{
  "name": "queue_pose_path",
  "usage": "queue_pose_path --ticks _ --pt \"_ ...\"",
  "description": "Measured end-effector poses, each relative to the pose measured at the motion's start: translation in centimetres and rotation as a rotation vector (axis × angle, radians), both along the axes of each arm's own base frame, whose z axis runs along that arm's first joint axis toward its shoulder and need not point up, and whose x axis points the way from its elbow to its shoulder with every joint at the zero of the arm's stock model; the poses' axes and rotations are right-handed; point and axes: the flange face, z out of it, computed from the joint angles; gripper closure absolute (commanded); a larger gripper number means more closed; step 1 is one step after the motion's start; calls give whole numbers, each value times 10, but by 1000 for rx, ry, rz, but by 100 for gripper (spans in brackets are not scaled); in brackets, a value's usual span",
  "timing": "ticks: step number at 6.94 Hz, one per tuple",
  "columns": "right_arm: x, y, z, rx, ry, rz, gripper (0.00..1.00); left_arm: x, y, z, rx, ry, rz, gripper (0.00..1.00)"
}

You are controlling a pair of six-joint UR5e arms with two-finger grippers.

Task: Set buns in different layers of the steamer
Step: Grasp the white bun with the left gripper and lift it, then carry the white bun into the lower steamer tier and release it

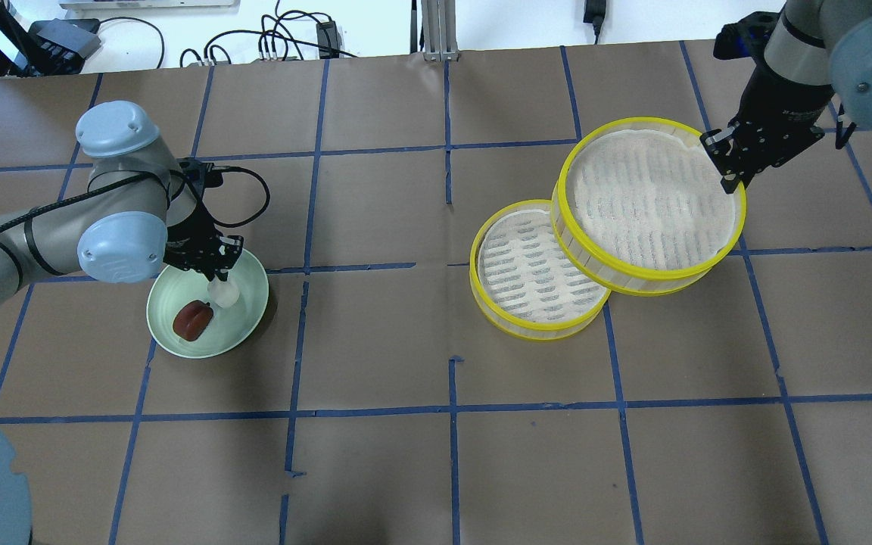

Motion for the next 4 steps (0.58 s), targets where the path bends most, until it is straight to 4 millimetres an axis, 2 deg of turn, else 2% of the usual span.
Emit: queue_pose_path --ticks 2,3,4 --pt "-1 3 -3 29 5 6 92 -14 -15 39 -51 -1 -21 82" --pt "-3 5 -4 40 13 22 92 -43 -24 57 -91 29 -21 82" --pt "-4 5 -4 46 26 39 92 -92 -30 71 -130 91 25 82"
